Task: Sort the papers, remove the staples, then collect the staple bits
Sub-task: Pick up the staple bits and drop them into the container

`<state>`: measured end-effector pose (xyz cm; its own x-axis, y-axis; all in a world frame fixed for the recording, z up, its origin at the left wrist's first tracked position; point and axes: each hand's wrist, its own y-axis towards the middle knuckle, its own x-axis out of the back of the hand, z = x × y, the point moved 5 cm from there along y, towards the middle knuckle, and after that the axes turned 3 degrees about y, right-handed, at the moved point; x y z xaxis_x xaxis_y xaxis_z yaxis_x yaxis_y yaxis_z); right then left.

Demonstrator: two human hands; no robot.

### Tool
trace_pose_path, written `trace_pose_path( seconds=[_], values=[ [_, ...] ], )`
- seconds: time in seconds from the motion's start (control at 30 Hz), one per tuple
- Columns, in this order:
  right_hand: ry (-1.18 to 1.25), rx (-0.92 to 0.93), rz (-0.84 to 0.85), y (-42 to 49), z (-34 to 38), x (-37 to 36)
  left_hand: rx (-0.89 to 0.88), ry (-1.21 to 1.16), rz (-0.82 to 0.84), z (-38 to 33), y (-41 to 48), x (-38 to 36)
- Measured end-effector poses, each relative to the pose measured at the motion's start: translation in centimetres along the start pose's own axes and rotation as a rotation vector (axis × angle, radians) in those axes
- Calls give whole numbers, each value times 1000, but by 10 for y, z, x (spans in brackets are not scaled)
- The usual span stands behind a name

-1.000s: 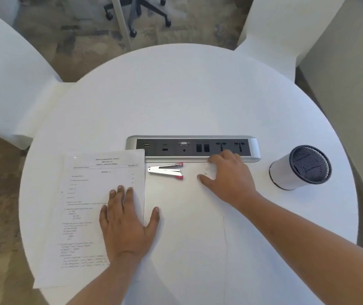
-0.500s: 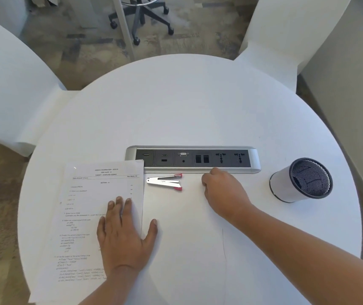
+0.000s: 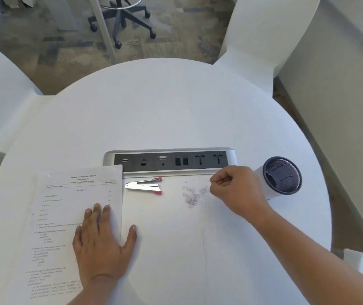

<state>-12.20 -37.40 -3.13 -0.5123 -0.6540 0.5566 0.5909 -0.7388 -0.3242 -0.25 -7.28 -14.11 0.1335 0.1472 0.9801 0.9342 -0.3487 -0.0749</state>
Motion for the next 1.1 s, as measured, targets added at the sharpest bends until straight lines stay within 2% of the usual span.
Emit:
trace_pose_path(
  seconds=[0.13, 0.27, 0.37, 0.53, 0.83, 1.1],
  values=[
    [93, -52, -138, -12, -1, 65, -9, -19, -13, 2, 0, 0],
    [30, -94, -283, -6, -13, 118, 11, -30, -12, -2, -1, 1],
    [-43, -120, -324, 1, -25, 137, 7, -39, -15, -5, 0, 2],
    [-130, -116, -342, 9, -41, 148, 0, -61, -32, -6, -1, 4],
    [-239, 1, -341, 1, -39, 146, -1, -71, -27, -5, -1, 2],
    [0, 118, -415, -24, -20, 127, -9, -33, -6, -3, 1, 0]
  ],
)
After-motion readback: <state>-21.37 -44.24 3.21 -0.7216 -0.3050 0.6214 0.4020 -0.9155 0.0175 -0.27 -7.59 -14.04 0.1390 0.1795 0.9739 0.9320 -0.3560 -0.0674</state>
